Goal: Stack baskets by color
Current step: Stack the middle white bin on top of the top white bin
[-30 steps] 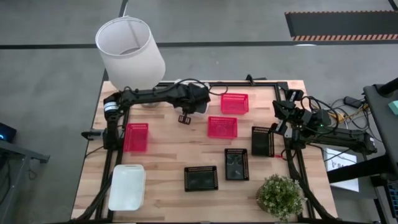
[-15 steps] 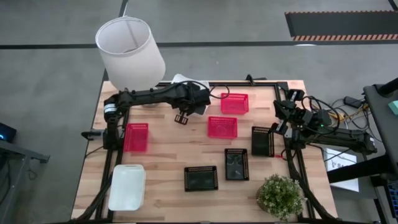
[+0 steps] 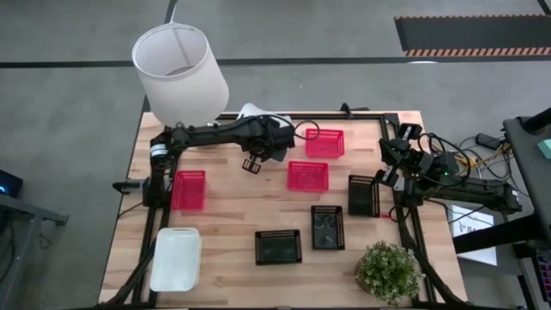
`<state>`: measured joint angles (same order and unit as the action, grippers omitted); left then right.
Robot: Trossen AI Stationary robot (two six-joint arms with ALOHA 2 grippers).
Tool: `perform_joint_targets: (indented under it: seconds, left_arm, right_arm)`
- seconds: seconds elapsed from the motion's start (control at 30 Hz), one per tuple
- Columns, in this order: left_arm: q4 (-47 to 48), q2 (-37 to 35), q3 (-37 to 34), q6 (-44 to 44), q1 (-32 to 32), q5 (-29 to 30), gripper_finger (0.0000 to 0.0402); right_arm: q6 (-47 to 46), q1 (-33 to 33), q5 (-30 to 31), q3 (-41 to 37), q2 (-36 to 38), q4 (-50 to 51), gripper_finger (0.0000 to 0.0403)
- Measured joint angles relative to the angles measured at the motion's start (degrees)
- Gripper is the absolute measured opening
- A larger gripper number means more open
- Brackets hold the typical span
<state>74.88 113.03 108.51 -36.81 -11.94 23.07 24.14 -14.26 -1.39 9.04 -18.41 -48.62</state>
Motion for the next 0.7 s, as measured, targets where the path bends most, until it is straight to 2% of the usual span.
perform_joint_targets:
  seconds: [0.2,0.7]
  left_arm:
    - [-0.20,2.86,-0.11,-1.14,-0.09,4.12,0.0000]
    - [-1.12,5.87,-0.04,-1.67,-0.50,4.31,0.0000]
  right_arm:
    - [0.04,-0.02,0.01,0.00,0.00,-0.03,0.0009]
    - [0.11,-0.02,0.00,0.00,0.00,0.00,0.0009]
